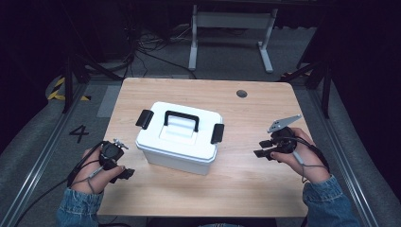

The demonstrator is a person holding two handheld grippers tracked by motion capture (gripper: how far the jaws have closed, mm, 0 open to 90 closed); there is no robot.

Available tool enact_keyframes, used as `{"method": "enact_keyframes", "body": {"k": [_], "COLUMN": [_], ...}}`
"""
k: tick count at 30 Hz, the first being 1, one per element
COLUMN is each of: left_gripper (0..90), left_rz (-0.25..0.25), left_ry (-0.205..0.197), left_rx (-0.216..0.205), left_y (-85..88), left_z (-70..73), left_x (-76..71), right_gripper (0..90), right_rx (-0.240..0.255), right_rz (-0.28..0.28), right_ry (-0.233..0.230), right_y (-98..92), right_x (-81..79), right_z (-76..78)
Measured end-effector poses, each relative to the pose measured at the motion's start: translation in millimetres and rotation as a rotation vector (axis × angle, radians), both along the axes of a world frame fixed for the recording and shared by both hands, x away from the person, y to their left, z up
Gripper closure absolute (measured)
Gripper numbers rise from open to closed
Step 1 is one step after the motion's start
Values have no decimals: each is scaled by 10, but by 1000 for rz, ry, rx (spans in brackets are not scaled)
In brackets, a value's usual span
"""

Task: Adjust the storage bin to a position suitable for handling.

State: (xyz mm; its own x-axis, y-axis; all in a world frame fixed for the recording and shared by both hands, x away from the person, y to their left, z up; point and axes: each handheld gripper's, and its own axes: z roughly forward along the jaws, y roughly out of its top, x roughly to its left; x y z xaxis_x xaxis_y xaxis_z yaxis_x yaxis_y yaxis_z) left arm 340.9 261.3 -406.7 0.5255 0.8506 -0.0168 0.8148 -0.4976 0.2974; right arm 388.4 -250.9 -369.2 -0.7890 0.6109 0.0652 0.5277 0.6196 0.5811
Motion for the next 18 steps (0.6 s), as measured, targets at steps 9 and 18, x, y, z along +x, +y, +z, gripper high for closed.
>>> {"method": "enact_keyframes", "body": {"k": [9, 18], "left_gripper": [237, 237], "left_rz": [-6, -9], "left_ry": [-5, -4], "left_rx": [-17, -19], "left_y": [3, 1], "left_z": [0, 0], "left_x": [8, 25], "right_gripper": [534, 528], "right_rx": [28, 59], "right_rz": [57, 100], "right_ry": [-27, -47], "right_y": [220, 481], "right_x": [52, 117], "right_z": [239, 497]}}
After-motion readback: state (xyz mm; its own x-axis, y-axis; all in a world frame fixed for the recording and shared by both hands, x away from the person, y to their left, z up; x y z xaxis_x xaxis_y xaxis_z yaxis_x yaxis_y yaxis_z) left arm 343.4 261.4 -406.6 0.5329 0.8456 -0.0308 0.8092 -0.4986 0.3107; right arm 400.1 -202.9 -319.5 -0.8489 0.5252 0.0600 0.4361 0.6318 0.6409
